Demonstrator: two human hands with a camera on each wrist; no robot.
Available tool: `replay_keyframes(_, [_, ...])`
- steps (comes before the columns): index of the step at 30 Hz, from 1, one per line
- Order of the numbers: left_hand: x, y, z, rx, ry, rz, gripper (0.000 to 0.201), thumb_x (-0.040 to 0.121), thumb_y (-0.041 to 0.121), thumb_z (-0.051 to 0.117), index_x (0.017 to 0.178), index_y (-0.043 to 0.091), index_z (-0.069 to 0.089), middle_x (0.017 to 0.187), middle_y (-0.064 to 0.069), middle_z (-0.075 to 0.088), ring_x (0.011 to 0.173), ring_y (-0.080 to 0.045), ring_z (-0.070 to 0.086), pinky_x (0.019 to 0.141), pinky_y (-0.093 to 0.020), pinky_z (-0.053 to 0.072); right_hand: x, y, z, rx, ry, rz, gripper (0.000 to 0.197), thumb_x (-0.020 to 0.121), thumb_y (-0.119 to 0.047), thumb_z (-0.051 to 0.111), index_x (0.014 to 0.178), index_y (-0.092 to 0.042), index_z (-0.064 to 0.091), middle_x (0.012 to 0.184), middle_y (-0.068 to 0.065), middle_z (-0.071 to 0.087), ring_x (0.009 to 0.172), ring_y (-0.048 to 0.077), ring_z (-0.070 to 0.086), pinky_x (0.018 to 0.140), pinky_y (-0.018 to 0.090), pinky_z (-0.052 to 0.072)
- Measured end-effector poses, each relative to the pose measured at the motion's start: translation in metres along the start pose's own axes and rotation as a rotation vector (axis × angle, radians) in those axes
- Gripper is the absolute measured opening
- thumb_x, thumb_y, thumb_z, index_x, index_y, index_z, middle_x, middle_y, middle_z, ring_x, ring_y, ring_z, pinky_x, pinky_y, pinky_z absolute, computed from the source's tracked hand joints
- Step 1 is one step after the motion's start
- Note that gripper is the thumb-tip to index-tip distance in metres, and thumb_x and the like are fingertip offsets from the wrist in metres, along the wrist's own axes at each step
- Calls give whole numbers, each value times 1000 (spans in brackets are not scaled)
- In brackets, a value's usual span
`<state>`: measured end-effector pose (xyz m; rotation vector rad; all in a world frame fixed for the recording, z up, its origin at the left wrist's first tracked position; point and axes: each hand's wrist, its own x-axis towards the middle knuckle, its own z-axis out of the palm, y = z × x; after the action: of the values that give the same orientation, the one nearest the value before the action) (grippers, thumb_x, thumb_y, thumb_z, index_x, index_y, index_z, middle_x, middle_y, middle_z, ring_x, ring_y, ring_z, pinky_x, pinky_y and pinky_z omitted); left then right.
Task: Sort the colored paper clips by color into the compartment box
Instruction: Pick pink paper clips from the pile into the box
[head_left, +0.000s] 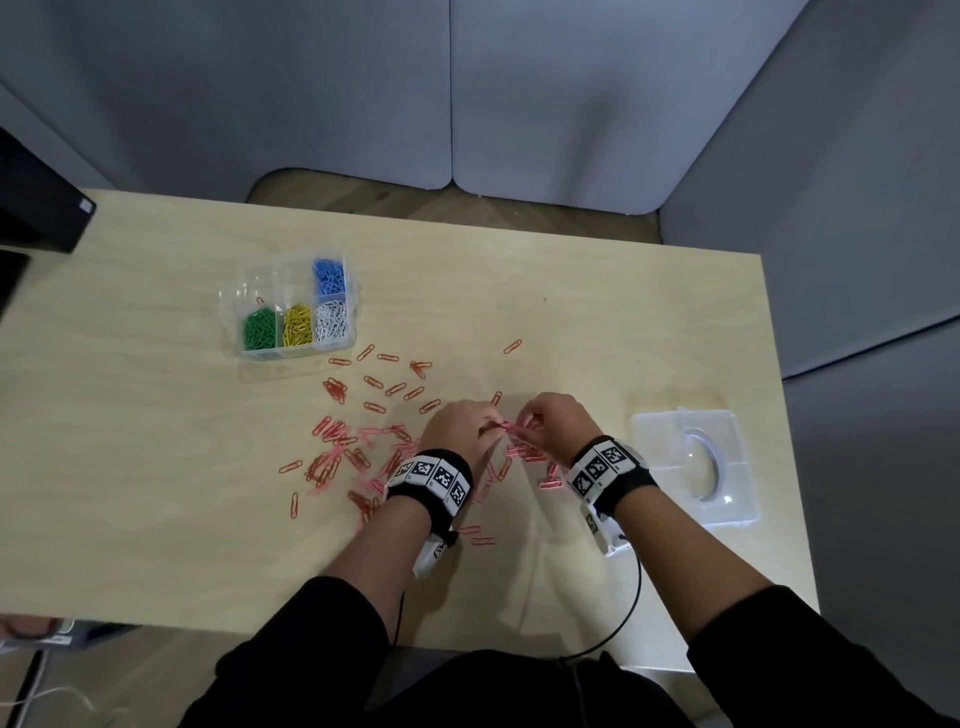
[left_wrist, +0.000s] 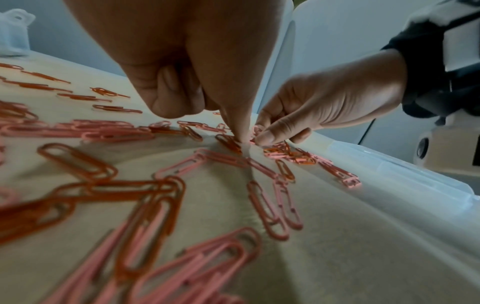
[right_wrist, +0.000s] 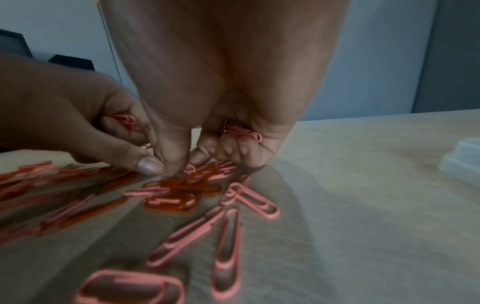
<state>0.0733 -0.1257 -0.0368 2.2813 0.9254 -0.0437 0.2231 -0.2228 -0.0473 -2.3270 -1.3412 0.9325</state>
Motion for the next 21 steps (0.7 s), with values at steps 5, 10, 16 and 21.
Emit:
replay_keyframes(5, [4,-4,4,44,-63,-12,13,92,31,63,92,18,66,88,2,66,81,-16,62,77,-34,55,-2,-2,0,2,-6,-22,17,85,-30,75,89,-13,73,91,2,66,81,13,64,78,30,56])
replay_keyframes(10, [2,-5,0,65,-77,-18,16,103,29,32,96,20,43,74,2,56,64,-16,54,56,-32,44,-13,12,-6,490,132,101,14,83,-20,79,80,-10,71,75,2,71,63,8,62,60,17,49])
replay_keyframes(16, [-2,-2,-5,-55,-6,-64,26,104,29,27,93,12,42,70,-3,51,62,-23,51,56,-35,40,-26,14,-14,1218,43,240,26,88,5,65,114,4,64,78,12,67,61,15,61,61,24,52])
replay_keyframes(21, [0,-7,-2,-218,23,-185,27,104,25,36,86,8,46,71,-6,50,67,-24,48,56,-31,31,-29,16,-18,1218,-39,349,20,91,4,61,110,4,66,88,15,68,68,17,67,61,22,55])
